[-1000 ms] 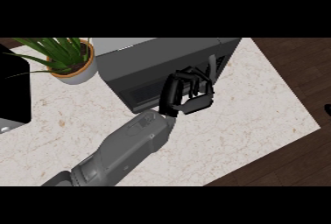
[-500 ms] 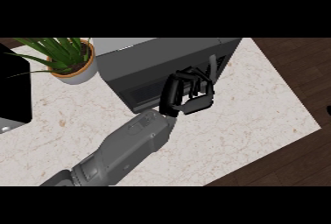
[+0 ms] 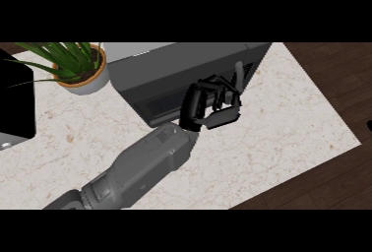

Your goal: Pick up the milk, place it into the microwave and close the microwave

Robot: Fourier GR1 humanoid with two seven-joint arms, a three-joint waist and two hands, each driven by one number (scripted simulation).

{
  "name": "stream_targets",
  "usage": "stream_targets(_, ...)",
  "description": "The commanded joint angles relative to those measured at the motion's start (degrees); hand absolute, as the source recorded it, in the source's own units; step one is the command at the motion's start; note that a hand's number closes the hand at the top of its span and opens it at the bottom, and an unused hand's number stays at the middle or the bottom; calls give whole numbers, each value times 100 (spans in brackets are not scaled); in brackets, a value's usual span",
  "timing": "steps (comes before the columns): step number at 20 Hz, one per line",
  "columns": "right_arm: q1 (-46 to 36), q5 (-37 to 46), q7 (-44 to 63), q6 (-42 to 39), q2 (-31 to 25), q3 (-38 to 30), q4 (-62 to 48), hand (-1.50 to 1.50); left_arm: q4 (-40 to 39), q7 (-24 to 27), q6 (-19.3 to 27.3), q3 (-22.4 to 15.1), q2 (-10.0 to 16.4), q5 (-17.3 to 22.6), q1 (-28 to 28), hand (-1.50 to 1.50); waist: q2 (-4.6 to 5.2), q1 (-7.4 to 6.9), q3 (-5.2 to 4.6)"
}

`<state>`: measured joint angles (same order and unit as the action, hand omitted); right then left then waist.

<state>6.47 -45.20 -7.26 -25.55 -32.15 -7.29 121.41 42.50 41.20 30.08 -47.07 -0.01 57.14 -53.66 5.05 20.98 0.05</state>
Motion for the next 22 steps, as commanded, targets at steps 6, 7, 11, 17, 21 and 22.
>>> stream_targets(6, -80, -239, 96, -98, -202, -148, -15, -150, -488, -88, -118, 96, 1, 242, -372, 150, 75, 62, -6)
stream_targets(7, -89, -237, 144, -94, -231, -110, 37, -150, -467, -76, -131, 20, 0, 241, -376, 150, 65, 81, -14)
stream_targets(11, -128, -382, 121, -218, -282, -150, -37, -150, -432, 75, -293, -25, 0, 270, -436, 150, 94, 62, -3)
stream_targets(17, -174, -692, 138, -323, -294, -69, 60, -150, -929, -280, 55, -416, 0, 147, -515, 150, 40, 33, 26)
stream_targets(21, -176, -833, 187, -429, -411, -111, 82, -150, -1037, -427, 275, -457, 0, 295, -434, 150, 11, -71, 14)
stream_targets(22, -164, -840, 200, -390, -397, -95, 121, -150, -1099, -405, 300, -464, 0, 306, -391, 150, 19, -123, 6)
